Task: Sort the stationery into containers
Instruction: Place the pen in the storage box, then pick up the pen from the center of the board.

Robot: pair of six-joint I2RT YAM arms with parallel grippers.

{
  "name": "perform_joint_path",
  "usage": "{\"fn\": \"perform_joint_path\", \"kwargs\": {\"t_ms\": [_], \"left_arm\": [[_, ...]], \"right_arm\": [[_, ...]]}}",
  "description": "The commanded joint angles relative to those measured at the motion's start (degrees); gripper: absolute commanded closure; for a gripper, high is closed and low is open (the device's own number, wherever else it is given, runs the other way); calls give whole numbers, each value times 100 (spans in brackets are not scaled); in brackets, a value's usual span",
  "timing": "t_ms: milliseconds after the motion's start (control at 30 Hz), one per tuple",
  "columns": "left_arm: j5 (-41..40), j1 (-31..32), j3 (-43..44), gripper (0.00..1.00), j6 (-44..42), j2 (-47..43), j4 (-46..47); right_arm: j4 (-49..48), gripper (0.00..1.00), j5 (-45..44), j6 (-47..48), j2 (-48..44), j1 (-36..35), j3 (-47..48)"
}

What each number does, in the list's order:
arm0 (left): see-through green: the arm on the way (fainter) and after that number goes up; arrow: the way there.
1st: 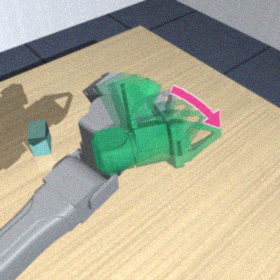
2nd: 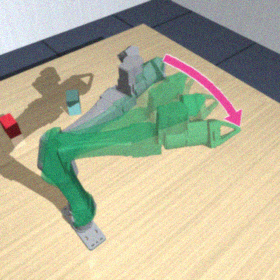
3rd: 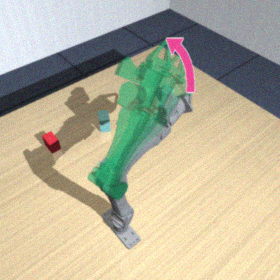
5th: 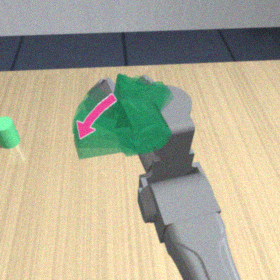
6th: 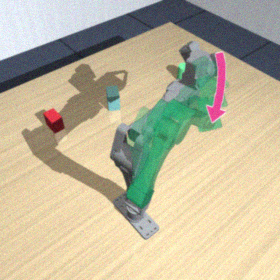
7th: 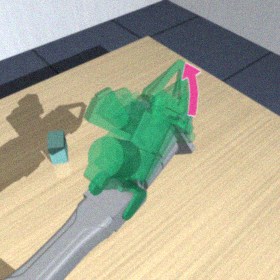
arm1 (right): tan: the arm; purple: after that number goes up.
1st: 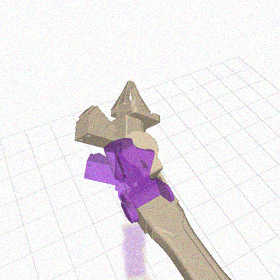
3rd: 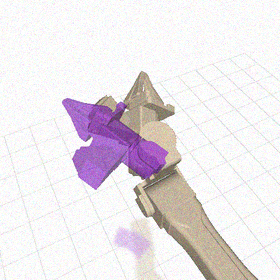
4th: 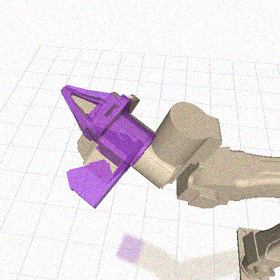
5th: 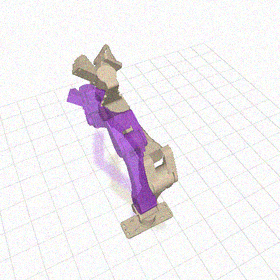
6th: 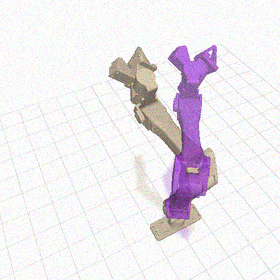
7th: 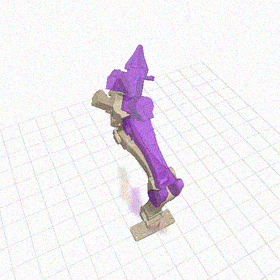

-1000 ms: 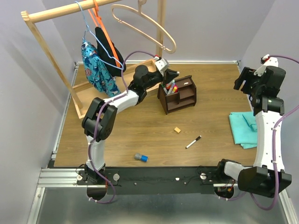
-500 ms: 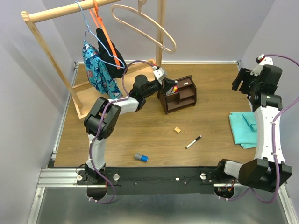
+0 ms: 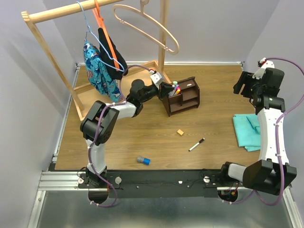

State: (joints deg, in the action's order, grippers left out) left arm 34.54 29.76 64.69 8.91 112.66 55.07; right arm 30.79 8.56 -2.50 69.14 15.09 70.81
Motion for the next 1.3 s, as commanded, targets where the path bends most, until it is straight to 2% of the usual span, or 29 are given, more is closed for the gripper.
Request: {"fn": "perform_joint_path", "kwargs": {"t_ms": [0,100,133,267,400,500,533,600,633,733,833,933,1067,1267], "left_arm": [[96,-67,-96,65,-529,-429,-320],[-17,-40,52,58,-1012,-561,-1101],[-70,-32,88,53,-1283,-605,-1443],[-272,-31,36,50,-1541,-798,-1674],[-106,38,193,50,-1541,-1281,-2034],[26,275,465,50,-1848,-1694,-2955],[-35,520,544,50,-1988,-1878,-3698],[-149,855,720,50,-2234,-2037,-4440],[-219,1204,790,50,-2253,-2133,-5209],[-378,1707,1072,50,-2034,-2152,-6416],[-649,2200,1326,51,-1579,-1838,-7252],[-1194,2552,2099,53,-1165,-1110,-8166],[-1792,2982,2600,53,-1374,-589,-8240],[-2505,3510,3163,51,-1462,352,-8284]], "right_arm": [[-222,21,208,-180,-182,38,-242],[-248,21,243,-216,-261,38,-321],[-240,21,252,-216,-305,46,-322],[-231,21,322,-259,-393,46,-374],[-283,21,357,-356,-507,38,-409],[-371,21,314,-496,-682,46,-576],[-389,21,261,-558,-735,46,-620],[-372,21,-125,-856,-893,46,-770],[-345,20,-300,-962,-946,46,-805],[-205,20,-959,-1243,-1078,46,-858],[-3,18,-1382,-1419,-1140,46,-753],[234,16,-1559,-1849,-1140,46,-560],[367,16,-1489,-2289,-1053,55,-323],[340,17,-1252,-2430,-1061,47,-295]]}}
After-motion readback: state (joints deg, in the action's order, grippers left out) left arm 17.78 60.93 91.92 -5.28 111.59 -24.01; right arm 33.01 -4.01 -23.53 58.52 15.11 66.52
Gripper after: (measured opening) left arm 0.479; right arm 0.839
